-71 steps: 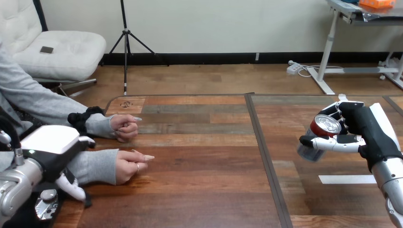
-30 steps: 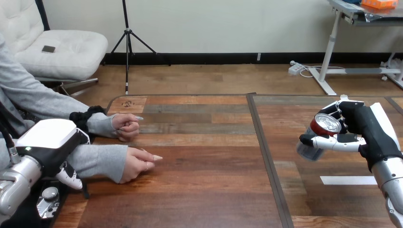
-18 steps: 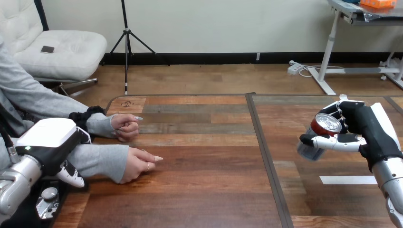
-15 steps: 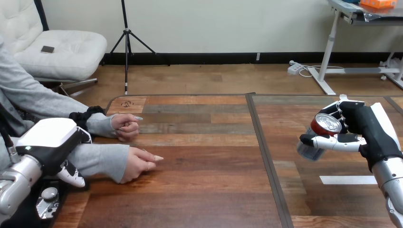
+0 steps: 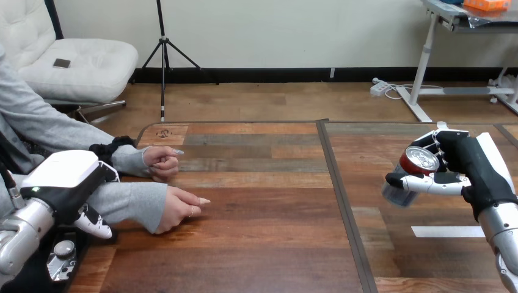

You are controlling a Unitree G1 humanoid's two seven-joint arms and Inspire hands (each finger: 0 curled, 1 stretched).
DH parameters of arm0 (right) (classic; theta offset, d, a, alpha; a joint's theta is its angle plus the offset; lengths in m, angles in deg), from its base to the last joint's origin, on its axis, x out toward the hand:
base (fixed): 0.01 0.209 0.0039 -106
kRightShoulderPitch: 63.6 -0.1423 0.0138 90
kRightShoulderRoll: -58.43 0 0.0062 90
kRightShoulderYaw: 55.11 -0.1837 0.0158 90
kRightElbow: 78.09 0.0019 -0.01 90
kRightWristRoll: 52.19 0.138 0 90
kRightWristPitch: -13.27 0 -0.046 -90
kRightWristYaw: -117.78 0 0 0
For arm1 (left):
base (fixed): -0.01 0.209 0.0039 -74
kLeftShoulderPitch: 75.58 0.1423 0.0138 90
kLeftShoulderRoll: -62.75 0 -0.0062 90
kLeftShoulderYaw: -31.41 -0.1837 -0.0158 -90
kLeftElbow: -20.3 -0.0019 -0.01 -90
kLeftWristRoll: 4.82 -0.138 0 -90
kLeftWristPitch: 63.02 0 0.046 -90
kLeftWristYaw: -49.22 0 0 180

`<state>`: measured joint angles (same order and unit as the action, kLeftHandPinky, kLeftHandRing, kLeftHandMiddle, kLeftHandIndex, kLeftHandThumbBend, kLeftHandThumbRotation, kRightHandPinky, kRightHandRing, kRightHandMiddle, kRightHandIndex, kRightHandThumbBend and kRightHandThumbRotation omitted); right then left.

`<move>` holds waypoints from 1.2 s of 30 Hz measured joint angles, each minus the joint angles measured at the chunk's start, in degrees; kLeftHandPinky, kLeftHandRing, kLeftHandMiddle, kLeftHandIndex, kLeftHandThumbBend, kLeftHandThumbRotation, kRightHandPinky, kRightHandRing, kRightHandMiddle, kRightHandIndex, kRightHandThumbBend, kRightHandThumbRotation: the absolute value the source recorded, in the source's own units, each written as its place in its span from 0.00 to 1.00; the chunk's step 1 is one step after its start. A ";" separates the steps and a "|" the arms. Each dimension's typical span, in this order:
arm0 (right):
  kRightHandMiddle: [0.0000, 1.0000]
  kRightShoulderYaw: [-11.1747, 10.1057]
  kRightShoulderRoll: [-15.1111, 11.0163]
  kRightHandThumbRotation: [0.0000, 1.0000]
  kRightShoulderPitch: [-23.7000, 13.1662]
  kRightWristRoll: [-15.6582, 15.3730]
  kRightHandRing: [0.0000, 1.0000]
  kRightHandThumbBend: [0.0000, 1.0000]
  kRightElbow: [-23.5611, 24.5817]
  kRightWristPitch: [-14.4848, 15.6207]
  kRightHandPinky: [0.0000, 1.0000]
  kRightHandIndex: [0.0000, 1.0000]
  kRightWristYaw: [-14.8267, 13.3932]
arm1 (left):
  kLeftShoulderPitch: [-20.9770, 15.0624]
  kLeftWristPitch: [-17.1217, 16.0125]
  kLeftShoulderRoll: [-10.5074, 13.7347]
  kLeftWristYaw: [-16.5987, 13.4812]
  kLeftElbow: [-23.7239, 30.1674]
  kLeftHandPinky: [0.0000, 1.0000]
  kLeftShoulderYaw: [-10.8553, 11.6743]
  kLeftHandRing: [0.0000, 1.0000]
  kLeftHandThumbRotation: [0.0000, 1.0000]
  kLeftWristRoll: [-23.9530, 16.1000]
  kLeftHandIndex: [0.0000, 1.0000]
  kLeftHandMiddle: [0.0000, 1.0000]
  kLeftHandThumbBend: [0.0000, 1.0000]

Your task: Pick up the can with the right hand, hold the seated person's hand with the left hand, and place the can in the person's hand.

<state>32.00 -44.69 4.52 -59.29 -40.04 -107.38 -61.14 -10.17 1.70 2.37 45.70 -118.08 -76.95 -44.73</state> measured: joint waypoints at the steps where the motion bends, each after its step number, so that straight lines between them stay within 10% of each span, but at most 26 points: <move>1: 0.42 0.00 0.00 0.00 0.00 -0.01 0.37 0.78 0.00 0.08 0.35 0.44 -0.01 | 0.00 -0.09 0.00 0.00 0.00 0.34 0.02 0.41 0.00 0.07 0.51 0.48 0.77; 36: 0.42 0.00 0.00 0.00 0.00 -0.54 0.38 0.79 0.01 0.59 0.36 0.44 -0.48 | 2.27 -0.46 0.00 3.19 4.99 0.32 4.13 0.37 0.00 8.41 0.48 0.43 0.76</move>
<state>32.00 -44.69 4.52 -59.83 -40.02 -106.79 -61.62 -7.90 1.23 2.38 48.88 -113.09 -72.81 -36.32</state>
